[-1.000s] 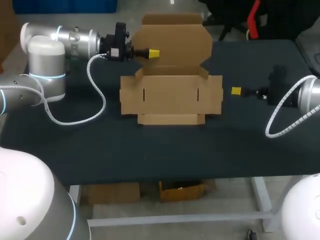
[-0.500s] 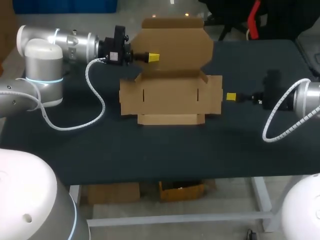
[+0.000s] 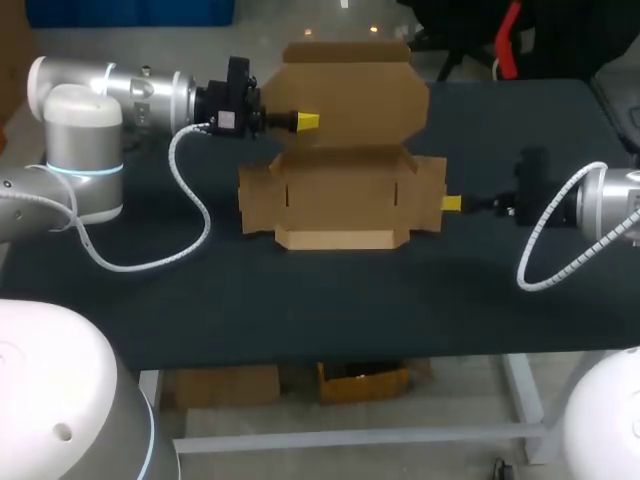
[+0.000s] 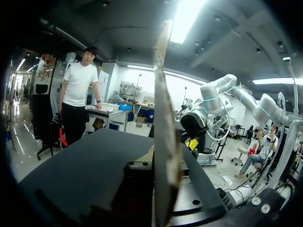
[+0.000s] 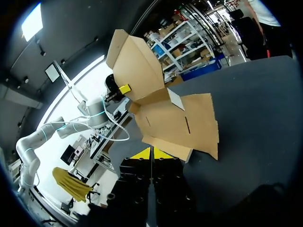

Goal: Assemble the packaging by folding the flat box into shape, placing the metal phone stand inside, and closing the box properly

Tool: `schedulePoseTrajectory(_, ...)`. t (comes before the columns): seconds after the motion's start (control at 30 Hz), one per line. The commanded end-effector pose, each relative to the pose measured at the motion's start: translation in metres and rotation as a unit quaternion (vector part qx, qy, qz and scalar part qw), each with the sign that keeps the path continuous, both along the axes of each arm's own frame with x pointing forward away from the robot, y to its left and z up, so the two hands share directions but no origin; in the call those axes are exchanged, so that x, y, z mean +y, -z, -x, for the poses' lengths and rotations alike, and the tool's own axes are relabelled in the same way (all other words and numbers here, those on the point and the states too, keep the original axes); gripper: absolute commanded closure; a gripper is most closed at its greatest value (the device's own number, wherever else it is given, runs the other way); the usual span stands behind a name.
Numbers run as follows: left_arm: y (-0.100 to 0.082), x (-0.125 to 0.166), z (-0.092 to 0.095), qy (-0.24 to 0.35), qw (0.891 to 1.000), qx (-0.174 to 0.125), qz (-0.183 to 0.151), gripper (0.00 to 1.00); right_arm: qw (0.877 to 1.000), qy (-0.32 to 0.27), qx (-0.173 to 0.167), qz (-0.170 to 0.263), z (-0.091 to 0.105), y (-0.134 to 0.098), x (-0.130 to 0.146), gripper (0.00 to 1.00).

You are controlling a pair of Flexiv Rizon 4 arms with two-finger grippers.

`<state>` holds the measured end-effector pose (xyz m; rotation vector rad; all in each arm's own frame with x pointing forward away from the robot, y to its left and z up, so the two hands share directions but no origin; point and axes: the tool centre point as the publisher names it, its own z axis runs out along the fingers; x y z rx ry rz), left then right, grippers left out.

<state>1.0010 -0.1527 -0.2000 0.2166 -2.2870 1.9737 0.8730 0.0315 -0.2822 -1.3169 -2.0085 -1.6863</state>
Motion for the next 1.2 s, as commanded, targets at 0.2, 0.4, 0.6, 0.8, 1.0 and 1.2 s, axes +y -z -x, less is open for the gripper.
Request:
schedulePoseTrajectory(0.2,0.000,0.001,0.013,-0.003,1.000,-0.002,-0.004,1.00,1.000,-0.017,0.006,0.008,-0.001,0.013,0.019,1.00)
schedulePoseTrajectory(0.4,0.000,0.001,0.014,-0.002,1.000,-0.002,-0.004,1.00,1.000,-0.016,-0.006,0.019,0.002,0.023,0.036,1.00)
schedulePoseTrajectory(0.6,0.000,0.001,0.014,-0.002,1.000,-0.002,-0.004,1.00,0.999,-0.004,-0.022,0.045,0.005,0.035,0.054,1.00)
schedulePoseTrajectory(0.8,0.000,0.001,0.014,-0.002,1.000,-0.002,-0.004,1.00,0.997,0.009,-0.043,0.067,0.007,0.045,0.069,1.00)
schedulePoseTrajectory(1.0,0.000,0.001,0.014,-0.002,1.000,-0.002,-0.004,1.00,0.995,0.022,-0.060,0.078,0.007,0.058,0.085,1.00)
schedulePoseTrajectory(1.2,0.000,0.001,0.014,-0.002,1.000,-0.002,-0.004,1.00,0.993,0.034,-0.076,0.080,0.006,0.066,0.097,1.00)
